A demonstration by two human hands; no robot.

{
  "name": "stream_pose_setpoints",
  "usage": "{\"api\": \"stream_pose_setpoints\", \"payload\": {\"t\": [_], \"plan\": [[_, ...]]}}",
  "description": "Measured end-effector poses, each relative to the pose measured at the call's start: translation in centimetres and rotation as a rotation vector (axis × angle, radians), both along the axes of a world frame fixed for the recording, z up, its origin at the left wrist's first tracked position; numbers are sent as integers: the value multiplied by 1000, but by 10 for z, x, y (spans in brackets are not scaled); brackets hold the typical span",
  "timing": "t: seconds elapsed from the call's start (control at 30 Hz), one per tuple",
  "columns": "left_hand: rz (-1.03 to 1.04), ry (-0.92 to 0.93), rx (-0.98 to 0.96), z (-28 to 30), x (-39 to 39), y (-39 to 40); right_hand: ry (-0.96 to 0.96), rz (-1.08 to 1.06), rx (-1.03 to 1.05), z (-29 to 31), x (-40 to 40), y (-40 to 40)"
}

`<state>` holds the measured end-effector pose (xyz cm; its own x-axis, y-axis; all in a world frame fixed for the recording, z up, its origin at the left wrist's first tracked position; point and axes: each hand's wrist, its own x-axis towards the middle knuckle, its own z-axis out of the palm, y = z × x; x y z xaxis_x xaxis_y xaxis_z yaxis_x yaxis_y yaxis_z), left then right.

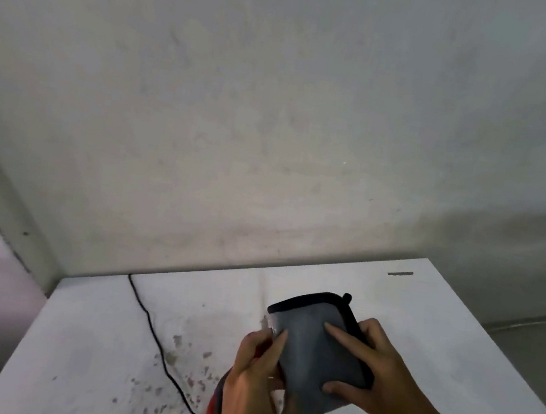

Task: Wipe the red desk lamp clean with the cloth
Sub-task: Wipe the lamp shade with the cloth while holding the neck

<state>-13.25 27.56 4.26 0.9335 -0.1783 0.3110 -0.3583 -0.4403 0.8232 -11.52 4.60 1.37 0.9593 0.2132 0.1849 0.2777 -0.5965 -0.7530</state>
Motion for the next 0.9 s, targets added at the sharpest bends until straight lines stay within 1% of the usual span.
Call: {"api": "stream_pose_setpoints", "payload": {"t": [0.07,0.17,0.27,0.33,0.43,0.5,0.53,0.63,0.7,0.8,0.9], "plan": [[42,-71,12,-4,-2,10,-16,44,-39,-10,5,15],[71,-54,-23,-13,0,19,-45,31,-135,-26,9,26],[-9,19,-79,-21,-2,30,-91,-50,-235,-32,6,28],[-38,-8,-138,-24,-1,41,-103,-92,-308,-30,2,30],[91,-98,-163,-31,11,61,-102,-151,-441,-21,-3,35],[144,-40,-134,-37,26,71,-136,-187,-548,-12,-6,42],[105,46,-119,-39,34,73,-172,-188,-599,-7,-6,47],[-166,287,-78,-43,54,70,-270,-145,-719,4,-5,60],[-274,322,-74,-49,61,65,-311,-132,-725,2,-2,68],[-278,335,-79,-60,71,61,-365,-118,-690,-8,4,78],[-324,368,-135,-75,70,60,-435,-97,-680,-25,5,85]]}}
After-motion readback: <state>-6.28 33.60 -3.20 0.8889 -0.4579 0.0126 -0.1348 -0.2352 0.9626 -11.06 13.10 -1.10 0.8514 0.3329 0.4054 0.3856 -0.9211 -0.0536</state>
